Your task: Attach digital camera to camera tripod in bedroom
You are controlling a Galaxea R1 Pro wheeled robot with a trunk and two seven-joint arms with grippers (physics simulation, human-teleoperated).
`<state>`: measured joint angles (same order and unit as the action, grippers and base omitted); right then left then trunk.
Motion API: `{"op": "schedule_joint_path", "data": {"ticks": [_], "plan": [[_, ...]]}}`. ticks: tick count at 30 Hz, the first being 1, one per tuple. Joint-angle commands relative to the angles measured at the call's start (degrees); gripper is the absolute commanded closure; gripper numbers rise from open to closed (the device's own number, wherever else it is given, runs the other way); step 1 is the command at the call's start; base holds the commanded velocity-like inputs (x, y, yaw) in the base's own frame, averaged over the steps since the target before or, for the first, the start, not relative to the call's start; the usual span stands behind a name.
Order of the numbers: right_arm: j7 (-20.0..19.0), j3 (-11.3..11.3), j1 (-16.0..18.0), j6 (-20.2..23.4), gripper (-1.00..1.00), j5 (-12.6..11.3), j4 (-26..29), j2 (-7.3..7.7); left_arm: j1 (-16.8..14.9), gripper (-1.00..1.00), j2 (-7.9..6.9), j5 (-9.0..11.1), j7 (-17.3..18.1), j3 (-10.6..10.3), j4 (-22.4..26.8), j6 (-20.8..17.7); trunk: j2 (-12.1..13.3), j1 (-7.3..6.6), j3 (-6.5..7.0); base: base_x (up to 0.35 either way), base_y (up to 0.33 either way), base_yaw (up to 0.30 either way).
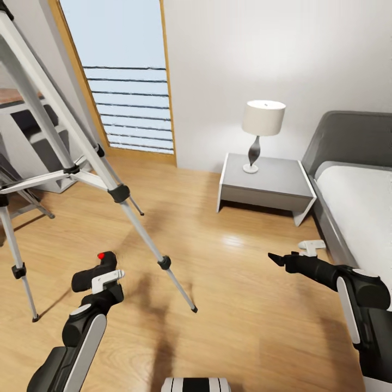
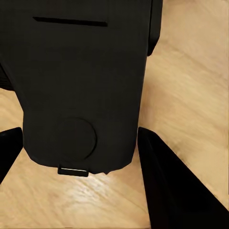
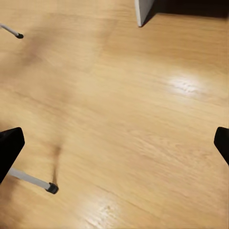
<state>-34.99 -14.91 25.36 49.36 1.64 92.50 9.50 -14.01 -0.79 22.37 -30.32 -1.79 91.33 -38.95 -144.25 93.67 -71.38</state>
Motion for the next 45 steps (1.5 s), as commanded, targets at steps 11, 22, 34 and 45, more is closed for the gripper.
{"op": "schedule_joint_path", "data": {"ticks": [11,22,34,45], "plan": [[-0.43,0.72,0.04,0.53,-1.0,0.15,0.04,0.17,0.85,1.0,0.0,5.31,-4.84,-0.2,-2.31,1.78,0.13,-0.29,2.4,0.0,0.0,0.0],[-0.47,0.84,0.04,0.61,-1.0,0.12,0.04,0.1,1.71,1.0,-0.08,9.82,-5.08,-0.34,-4.12,2.02,0.28,-0.58,4.84,0.0,0.0,0.0],[-0.43,0.91,0.04,0.56,-1.0,0.12,0.04,0.07,2.18,1.0,-0.92,10.06,0.01,-0.46,-5.5,1.96,0.44,-0.88,7.49,0.0,0.0,0.0],[-0.42,0.88,0.02,0.5,-1.0,0.12,0.04,0.02,2.44,1.0,-1.0,9.84,0.45,-0.33,-5.86,2.03,0.59,-1.17,9.93,0.0,0.0,0.0]]}}
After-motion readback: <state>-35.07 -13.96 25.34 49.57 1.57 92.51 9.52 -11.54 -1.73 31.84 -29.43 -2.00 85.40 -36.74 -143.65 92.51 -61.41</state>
